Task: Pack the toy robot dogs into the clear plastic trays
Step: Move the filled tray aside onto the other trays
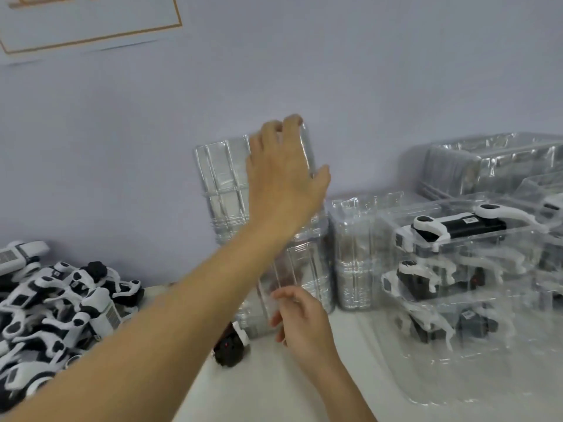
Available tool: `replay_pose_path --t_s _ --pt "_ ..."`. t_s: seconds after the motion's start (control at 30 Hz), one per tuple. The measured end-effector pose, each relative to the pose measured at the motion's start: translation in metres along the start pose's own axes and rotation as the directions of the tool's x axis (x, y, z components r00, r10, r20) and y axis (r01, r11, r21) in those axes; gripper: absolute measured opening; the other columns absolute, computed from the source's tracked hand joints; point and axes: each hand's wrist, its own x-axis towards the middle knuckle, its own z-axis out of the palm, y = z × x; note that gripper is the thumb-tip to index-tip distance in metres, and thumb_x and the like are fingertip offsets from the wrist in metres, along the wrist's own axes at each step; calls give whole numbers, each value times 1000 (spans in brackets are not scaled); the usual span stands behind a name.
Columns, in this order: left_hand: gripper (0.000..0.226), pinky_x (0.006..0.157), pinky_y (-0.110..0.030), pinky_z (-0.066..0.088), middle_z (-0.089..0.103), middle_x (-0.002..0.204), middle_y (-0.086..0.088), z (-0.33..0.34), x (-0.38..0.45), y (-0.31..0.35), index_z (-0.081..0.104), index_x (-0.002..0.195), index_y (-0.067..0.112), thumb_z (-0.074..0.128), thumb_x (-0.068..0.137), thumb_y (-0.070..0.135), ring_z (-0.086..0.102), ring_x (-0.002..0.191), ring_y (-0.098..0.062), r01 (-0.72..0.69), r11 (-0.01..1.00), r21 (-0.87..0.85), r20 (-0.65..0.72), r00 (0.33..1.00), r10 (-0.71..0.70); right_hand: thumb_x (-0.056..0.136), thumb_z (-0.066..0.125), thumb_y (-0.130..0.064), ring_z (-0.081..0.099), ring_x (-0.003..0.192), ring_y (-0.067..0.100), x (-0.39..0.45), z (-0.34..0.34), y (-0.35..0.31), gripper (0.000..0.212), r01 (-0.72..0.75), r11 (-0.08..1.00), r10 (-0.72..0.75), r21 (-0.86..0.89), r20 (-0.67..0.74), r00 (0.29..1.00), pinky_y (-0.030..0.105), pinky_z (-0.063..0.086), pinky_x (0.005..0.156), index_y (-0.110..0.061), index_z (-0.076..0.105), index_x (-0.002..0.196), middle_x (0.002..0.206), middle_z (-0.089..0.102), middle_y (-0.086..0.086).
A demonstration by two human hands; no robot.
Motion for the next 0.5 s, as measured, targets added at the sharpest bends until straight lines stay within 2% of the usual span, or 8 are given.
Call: replay_pose_path --t_s 0.07,0.13,0.23,0.3,0.37,0.43,0.5 --pt "97 114 -42 26 35 149 -9 -15 29 -24 29 150 19 81 75 50 30 139 -31 -9 980 198 115 993 -14 101 47 -9 52 50 7 0 -1 -1 24 21 1000 -22 15 13 1000 17 40 47 -22 67 95 63 64 -3" --pt "113 112 -47 26 40 146 -9 -26 50 -42 27 150 22 84 63 64 36 136 -33 -22 937 348 286 955 -84 101 48 -9 53 50 5 -1 0 -1 23 17 1000 -17 6 13 1000 15 41 48 -21 67 96 64 65 -2" --pt "98 103 -47 33 56 122 -3 -33 64 -57 43 130 22 85 55 68 49 117 -30 -68 924 376 436 893 -111 101 49 -10 55 50 4 0 0 -1 23 7 1000 -7 4 -2 1000 14 41 48 -21 68 96 65 65 -1" --pt "83 97 -46 35 55 110 2 -34 67 -61 45 113 25 87 54 67 51 107 -25 -82 945 317 433 899 -67 101 48 -10 55 51 5 1 1 -1 23 7 1000 -7 3 -5 1000 14 41 48 -21 68 96 66 66 1" --pt "77 94 -44 35 54 106 3 -34 68 -62 44 105 26 88 55 65 52 103 -23 -89 959 269 392 920 -25 101 49 -11 55 51 5 0 1 -1 23 4 1000 -4 2 -3 1000 15 42 48 -21 68 95 66 66 2" --pt "72 89 -41 33 53 103 3 -36 68 -64 45 102 24 88 59 61 52 100 -23 -77 969 233 299 954 4 101 49 -11 56 51 6 1 1 0 23 2 1000 -2 -10 -4 1000 15 42 48 -22 68 94 66 67 2" --pt "67 84 -38 29 50 101 3 -40 66 -67 44 102 21 88 64 54 52 97 -24 -62 979 192 148 988 33 101 49 -11 55 51 6 2 2 -1 22 3 1000 -3 -3 -16 1000 15 42 48 -22 68 94 66 66 2"
